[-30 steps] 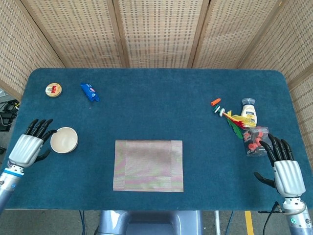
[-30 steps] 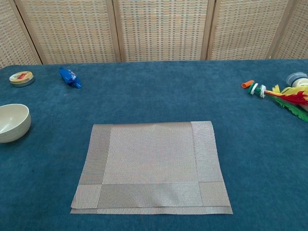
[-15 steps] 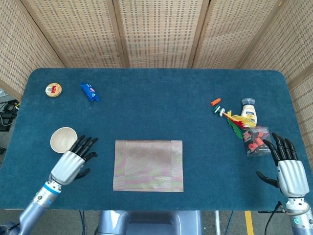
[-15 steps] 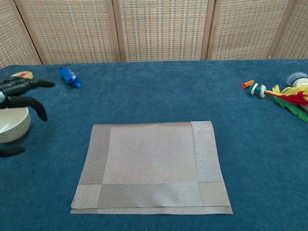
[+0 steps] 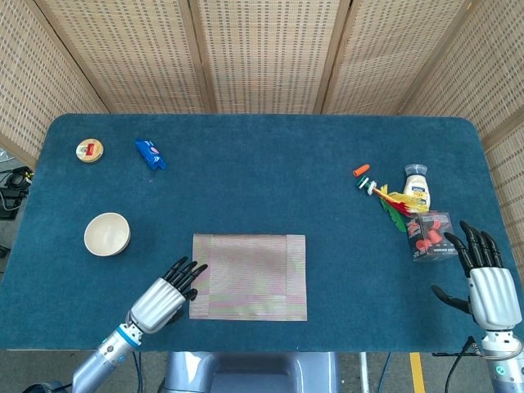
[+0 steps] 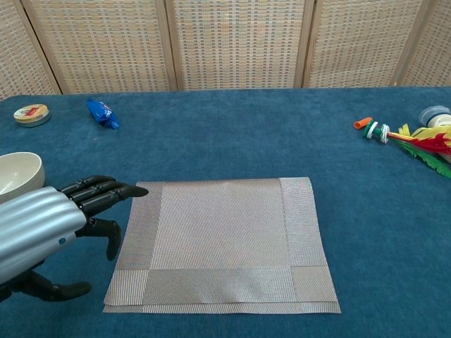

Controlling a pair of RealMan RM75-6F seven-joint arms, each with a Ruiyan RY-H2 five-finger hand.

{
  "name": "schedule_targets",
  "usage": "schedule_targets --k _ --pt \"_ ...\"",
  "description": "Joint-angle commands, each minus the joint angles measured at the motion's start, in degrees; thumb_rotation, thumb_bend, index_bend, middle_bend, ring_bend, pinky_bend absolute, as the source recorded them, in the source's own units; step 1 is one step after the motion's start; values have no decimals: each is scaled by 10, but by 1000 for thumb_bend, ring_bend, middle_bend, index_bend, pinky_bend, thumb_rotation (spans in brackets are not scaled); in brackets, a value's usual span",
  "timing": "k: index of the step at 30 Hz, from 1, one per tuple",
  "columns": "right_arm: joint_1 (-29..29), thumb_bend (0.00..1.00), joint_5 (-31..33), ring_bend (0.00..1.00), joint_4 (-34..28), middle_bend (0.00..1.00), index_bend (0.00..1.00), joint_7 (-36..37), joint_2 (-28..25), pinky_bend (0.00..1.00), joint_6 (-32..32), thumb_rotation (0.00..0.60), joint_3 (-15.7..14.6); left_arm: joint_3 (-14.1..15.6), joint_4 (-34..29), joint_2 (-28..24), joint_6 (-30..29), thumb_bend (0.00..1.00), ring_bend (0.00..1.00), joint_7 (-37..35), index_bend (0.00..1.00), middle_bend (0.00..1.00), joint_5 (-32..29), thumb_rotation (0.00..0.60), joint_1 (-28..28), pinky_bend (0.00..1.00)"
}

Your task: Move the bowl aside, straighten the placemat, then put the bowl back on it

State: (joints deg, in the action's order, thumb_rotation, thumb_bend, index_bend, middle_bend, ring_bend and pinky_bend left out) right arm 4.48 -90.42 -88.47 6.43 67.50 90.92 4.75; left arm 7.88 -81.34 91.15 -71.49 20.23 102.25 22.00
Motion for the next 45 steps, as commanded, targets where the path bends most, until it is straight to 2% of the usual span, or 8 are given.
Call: schedule_targets --k 1,32,45 --pt "0 154 0 0 0 0 174 2 0 106 1 600 0 1 6 4 4 232 0 7 475 0 -1 600 0 0" --pt "-3 154 5 0 0 0 174 19 -4 106 8 600 7 -5 24 43 52 232 0 39 476 0 -21 600 15 0" --pt "-4 155 6 0 -1 0 174 29 -8 107 10 600 8 2 19 40 61 233 0 52 482 0 -24 600 16 0"
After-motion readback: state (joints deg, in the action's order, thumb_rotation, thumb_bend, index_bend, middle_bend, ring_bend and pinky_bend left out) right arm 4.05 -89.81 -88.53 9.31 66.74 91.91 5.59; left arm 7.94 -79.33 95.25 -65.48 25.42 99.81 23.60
